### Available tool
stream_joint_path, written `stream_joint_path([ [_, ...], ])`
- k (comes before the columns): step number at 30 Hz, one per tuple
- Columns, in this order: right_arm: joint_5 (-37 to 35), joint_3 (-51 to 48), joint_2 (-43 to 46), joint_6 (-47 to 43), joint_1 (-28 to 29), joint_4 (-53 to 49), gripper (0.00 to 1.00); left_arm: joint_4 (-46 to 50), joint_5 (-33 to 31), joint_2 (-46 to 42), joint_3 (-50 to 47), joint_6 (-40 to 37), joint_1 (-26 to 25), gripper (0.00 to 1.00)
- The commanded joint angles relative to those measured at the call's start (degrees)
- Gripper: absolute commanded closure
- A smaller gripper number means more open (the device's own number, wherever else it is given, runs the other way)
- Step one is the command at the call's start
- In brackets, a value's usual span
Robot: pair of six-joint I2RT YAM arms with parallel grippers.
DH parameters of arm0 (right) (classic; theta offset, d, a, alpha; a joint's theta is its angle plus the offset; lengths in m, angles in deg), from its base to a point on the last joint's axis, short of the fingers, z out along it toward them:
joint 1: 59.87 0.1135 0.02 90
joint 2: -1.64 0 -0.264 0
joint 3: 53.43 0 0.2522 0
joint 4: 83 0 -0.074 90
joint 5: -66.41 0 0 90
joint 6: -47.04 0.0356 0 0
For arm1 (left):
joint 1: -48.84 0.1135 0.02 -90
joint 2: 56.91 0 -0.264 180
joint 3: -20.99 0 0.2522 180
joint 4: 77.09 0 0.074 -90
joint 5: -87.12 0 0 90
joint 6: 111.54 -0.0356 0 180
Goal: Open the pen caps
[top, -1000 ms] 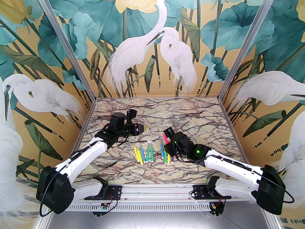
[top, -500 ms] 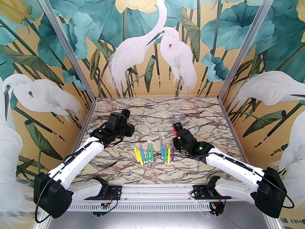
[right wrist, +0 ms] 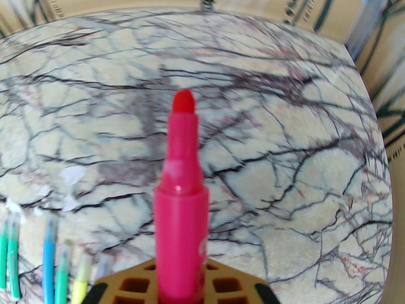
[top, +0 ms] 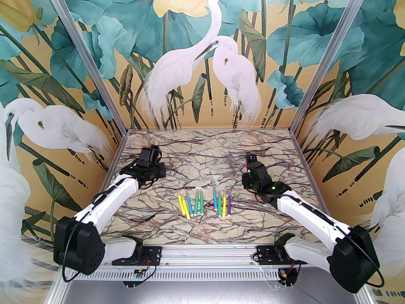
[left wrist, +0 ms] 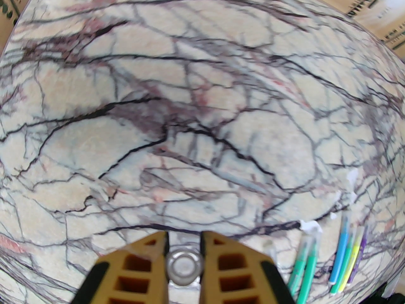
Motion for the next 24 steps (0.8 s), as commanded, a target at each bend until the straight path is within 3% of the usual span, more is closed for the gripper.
stream_joint_path([
  [1, 2.01, 1.09, -2.88, 2.73, -2.86, 0.75, 1.00, -1.42, 1.51, 3.60, -0.61, 2.11, 2.35, 1.00],
  [12, 3.92, 2.10, -13.27, 8.31, -10.10, 2.37, 1.00, -3.19, 7.15, 12.23, -0.61, 2.76, 7.01, 1.00],
  [24, 3.03, 4.52, -20.46, 9.69, -11.74, 1.61, 1.00, -4.31, 11.58, 19.64, -0.26, 2.48, 8.83, 1.00],
])
